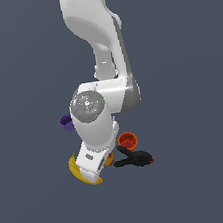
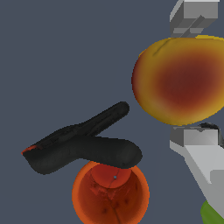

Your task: Pick up a designated object from a clutter of objects.

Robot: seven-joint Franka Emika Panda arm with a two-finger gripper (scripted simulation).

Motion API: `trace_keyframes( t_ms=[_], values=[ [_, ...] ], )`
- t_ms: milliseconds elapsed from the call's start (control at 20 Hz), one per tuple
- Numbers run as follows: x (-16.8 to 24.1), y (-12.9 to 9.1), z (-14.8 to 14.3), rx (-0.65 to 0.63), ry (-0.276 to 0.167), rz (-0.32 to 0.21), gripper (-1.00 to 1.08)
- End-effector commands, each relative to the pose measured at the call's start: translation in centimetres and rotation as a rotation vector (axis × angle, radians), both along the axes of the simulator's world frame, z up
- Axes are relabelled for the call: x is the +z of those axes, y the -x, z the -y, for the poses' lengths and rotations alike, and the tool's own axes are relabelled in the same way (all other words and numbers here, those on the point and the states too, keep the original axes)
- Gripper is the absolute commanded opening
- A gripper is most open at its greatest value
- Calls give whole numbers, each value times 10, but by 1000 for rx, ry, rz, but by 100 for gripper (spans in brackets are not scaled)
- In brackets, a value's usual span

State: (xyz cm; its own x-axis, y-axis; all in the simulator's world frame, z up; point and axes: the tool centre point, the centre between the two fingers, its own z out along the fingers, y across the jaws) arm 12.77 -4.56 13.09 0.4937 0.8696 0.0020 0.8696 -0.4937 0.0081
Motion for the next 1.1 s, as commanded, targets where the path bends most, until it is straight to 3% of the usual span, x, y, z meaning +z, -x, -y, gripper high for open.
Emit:
trace_keyframes(
  t_ms=[0, 1050],
  values=[
    [27, 1, -14, 1, 0, 1, -100],
    [241, 8, -127, 1, -1, -6, -100]
  ],
)
